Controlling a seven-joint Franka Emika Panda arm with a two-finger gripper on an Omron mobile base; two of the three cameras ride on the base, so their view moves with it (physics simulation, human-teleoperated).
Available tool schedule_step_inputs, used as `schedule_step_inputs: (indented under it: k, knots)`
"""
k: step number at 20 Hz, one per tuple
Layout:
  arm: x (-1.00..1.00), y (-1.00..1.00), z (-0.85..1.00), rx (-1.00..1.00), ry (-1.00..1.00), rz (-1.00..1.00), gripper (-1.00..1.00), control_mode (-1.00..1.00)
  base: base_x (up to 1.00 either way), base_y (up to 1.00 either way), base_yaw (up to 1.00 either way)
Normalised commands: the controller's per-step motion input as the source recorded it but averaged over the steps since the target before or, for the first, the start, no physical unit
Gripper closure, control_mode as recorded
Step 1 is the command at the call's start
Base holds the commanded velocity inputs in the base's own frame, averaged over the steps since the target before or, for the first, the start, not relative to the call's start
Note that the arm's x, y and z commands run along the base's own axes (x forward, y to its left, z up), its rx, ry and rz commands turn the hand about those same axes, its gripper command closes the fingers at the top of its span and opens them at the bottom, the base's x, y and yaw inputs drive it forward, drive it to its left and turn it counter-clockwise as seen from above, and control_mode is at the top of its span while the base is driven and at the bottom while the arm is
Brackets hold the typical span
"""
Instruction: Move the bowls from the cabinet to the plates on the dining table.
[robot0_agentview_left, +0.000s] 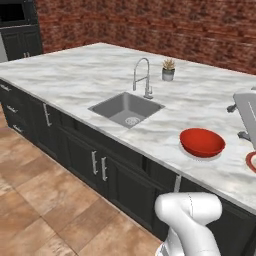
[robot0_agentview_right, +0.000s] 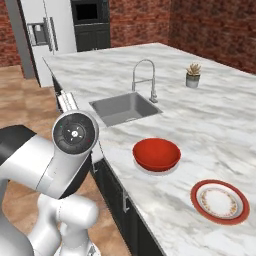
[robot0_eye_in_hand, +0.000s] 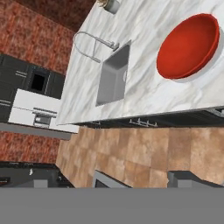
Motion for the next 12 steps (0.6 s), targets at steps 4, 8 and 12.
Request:
schedule_step_inputs:
  k: [4,8,12]
  knots:
    - [0.0,0.0,0.0,0.0,0.0,0.0,-1.0,1.0,0.0,0.0,0.25]
    - [0.0,0.0,0.0,0.0,0.0,0.0,-1.0,1.0,0.0,0.0,0.25]
    - [0.0,0.0,0.0,0.0,0.0,0.0,-1.0,1.0,0.0,0.0,0.25]
